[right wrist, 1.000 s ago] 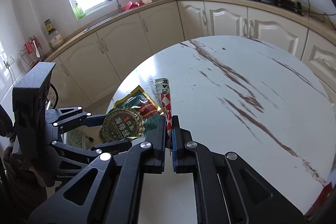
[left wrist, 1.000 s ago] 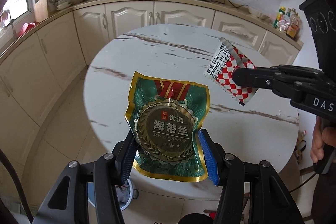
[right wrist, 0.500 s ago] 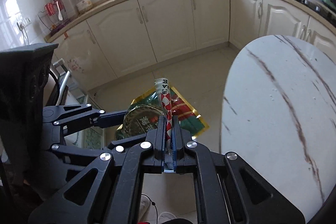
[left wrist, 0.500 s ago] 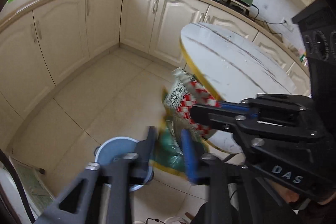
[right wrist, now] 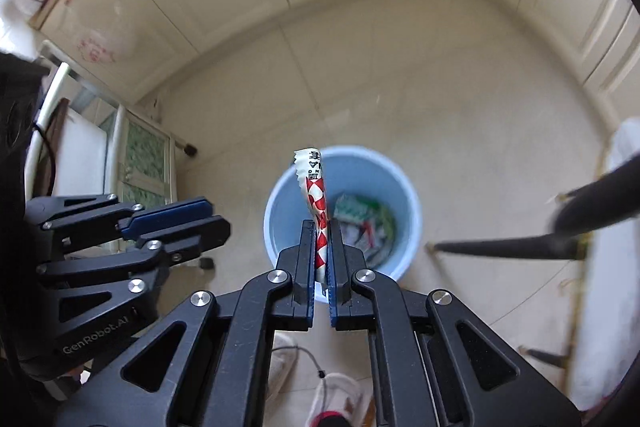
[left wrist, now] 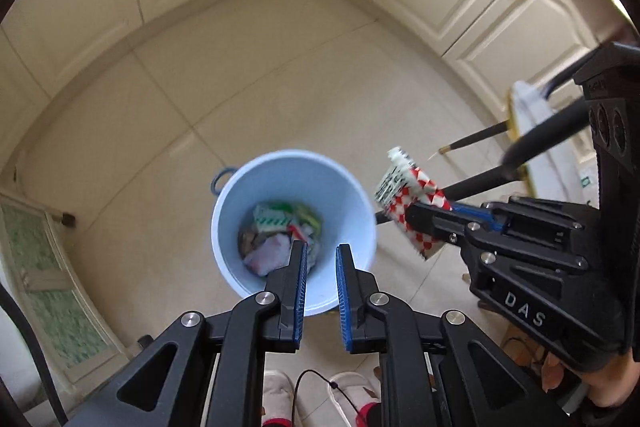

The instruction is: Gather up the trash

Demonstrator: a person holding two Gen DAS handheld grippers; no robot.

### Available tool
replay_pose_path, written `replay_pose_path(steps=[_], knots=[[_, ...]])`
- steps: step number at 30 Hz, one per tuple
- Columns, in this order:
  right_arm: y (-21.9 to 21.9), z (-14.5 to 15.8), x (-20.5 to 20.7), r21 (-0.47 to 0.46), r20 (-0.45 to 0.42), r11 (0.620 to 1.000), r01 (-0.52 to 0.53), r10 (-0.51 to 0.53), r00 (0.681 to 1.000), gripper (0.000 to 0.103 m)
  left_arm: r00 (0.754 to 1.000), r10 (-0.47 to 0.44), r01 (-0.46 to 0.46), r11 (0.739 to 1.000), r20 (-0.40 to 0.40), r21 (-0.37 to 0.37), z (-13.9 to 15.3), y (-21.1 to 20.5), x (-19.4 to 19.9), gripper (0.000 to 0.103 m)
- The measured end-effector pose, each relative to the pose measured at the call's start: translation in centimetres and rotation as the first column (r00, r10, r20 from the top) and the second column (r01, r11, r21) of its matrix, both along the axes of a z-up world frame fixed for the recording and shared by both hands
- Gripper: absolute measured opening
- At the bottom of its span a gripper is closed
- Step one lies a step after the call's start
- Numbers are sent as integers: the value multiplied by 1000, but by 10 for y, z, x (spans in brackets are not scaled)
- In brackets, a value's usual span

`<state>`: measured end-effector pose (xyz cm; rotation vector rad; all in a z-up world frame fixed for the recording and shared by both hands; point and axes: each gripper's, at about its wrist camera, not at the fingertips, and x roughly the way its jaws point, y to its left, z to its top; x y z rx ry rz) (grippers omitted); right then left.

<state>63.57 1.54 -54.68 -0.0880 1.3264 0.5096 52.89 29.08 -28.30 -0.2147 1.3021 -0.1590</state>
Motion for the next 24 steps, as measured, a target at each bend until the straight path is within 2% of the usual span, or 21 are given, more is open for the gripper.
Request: replay_pose_path(steps=[3, 5, 7, 10, 12, 15, 18, 20, 24], knots=[[2, -34, 6, 21, -67, 1000, 3, -1, 998, 18, 998, 44, -45, 999, -49, -16, -24, 20, 5, 17], [5, -52, 9, -2, -78, 1000, 4, -4, 997, 37, 996, 63, -62, 998, -58, 13, -38, 31, 16, 28], [3, -65, 11, -6, -92, 1000, 7, -8, 996, 44, 993, 97, -95, 995, -70, 26, -48, 38, 22, 57], [-3, -78, 13, -12, -97, 1000, 21, -22, 995, 55, 987, 141, -138, 990, -80, 38, -57, 42, 20, 68], [-6, -84, 11, -22, -103, 1000, 10, -12, 995, 57, 982, 159, -155, 987, -105, 48, -67, 52, 17, 71], [-6, -91, 3, -64, -98, 998, -30, 24, 995, 60, 976, 165, -156, 985, -140, 67, -77, 43, 21, 71], [-12, -96, -8, -122, -83, 988, -90, 81, 993, 67, 962, 201, -187, 978, -184, 93, -89, 20, 36, 71], [-15, -101, -21, -163, -73, 977, -134, 124, 990, 71, 956, 226, -204, 970, -189, 130, -97, 20, 41, 71], [-41, -105, -53, -220, -21, 965, -141, 140, 990, 72, 946, 222, -188, 970, -236, 156, -134, 17, 56, 71]])
